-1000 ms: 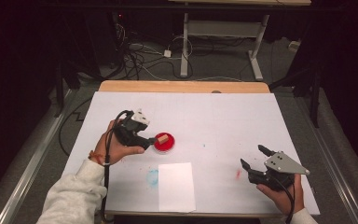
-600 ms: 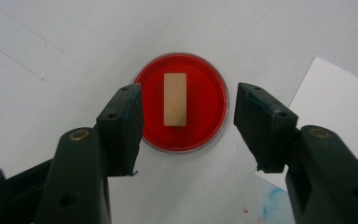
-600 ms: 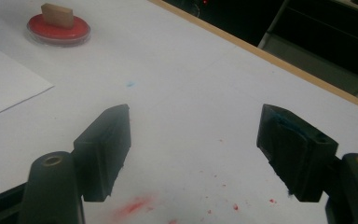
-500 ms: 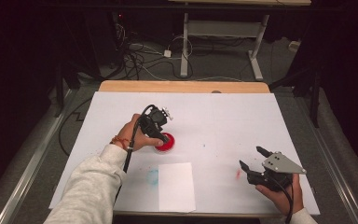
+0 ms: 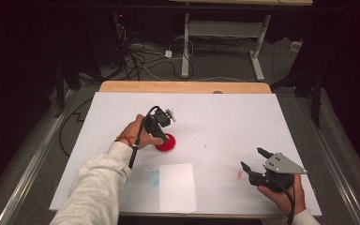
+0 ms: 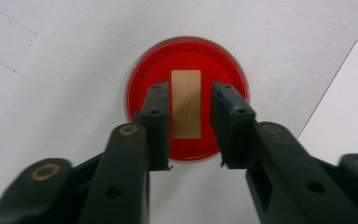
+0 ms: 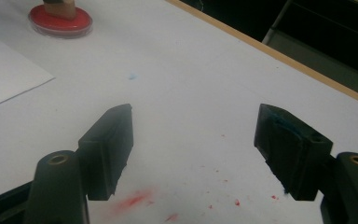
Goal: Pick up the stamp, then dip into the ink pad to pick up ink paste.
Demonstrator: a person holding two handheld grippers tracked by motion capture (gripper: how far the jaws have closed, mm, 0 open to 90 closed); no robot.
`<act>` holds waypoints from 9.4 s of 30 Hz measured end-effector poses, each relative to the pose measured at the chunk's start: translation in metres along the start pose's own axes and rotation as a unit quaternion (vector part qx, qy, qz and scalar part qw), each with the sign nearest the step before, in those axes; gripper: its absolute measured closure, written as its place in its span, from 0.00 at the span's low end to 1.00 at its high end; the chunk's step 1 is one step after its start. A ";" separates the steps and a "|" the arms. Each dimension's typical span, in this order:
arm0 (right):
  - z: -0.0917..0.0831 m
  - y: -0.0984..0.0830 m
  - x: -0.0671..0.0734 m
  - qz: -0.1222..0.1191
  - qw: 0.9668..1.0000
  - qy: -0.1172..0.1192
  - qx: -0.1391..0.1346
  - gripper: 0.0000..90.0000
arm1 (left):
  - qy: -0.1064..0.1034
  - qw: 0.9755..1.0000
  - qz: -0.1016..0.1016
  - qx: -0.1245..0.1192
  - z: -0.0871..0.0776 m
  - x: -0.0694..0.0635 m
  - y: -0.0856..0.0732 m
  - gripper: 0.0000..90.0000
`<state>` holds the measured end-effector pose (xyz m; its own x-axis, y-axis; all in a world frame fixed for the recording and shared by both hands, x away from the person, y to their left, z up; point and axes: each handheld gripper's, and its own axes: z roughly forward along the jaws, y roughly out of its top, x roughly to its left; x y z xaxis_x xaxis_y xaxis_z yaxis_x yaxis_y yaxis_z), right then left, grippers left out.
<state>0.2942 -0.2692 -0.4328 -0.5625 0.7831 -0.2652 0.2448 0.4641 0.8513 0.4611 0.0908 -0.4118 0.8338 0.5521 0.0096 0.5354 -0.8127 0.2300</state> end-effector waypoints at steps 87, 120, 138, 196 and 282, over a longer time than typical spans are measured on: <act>0.003 -0.001 0.000 -0.003 1.000 0.013 0.014 0.35 | -0.007 1.000 0.015 -0.007 0.011 -0.002 -0.005 0.82; -0.001 0.000 -0.001 -0.003 1.000 0.010 0.008 0.35 | 0.025 0.997 0.004 -0.071 -0.019 -0.004 -0.014 0.82; 0.000 0.000 -0.001 -0.001 1.000 0.010 0.011 0.35 | 0.023 0.995 0.007 -0.096 -0.033 -0.004 -0.023 0.82; -0.001 -0.001 0.006 -0.019 1.000 0.012 0.020 0.35 | 0.004 0.999 0.009 -0.037 0.014 -0.002 -0.009 0.82; 0.002 0.000 0.005 -0.015 1.000 0.015 0.018 0.35 | 0.027 0.974 0.046 -0.219 -0.037 -0.061 -0.080 0.82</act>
<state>0.2923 -0.2645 -0.4353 -0.5939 0.7555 -0.2766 0.2542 0.5023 0.8265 0.3627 0.1289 -0.3943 0.8612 0.4986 0.0984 0.3396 -0.7085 0.6186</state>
